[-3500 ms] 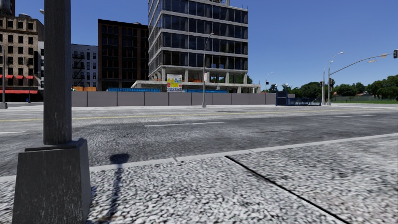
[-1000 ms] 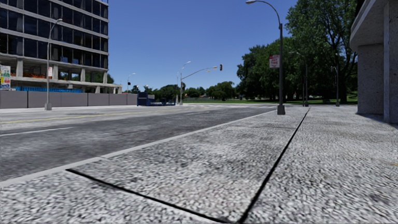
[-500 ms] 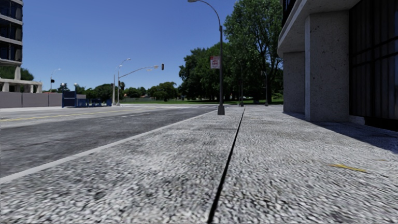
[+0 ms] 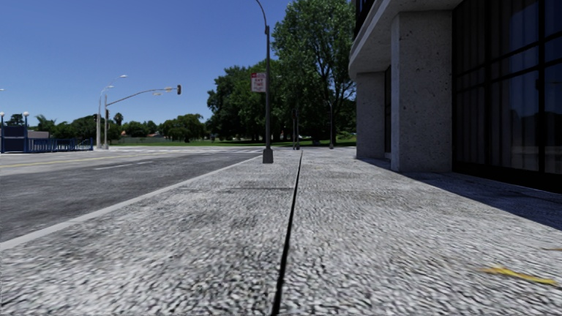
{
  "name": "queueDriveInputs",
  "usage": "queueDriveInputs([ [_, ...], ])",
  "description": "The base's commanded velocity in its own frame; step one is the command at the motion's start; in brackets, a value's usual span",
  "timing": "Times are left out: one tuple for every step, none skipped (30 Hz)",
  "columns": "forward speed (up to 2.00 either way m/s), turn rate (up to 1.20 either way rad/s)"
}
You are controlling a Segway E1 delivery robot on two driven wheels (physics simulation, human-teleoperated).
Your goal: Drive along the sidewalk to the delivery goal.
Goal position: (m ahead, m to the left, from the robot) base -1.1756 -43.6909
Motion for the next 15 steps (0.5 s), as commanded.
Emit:
queueDriveInputs([
  [1.95,-0.1],
  [1.95,-0.1],
  [1.96,-0.1],
  [1.96,-0.09],
  [1.96,0.0],
  [1.96,0.0],
  [1.96,0.0],
  [1.96,0.0],
  [1.96,0.0],
  [1.96,0.0],
  [1.96,0.0],
  [1.96,0.0],
  [1.96,0.0],
  [1.96,0.0],
  [1.97,0.0],
])
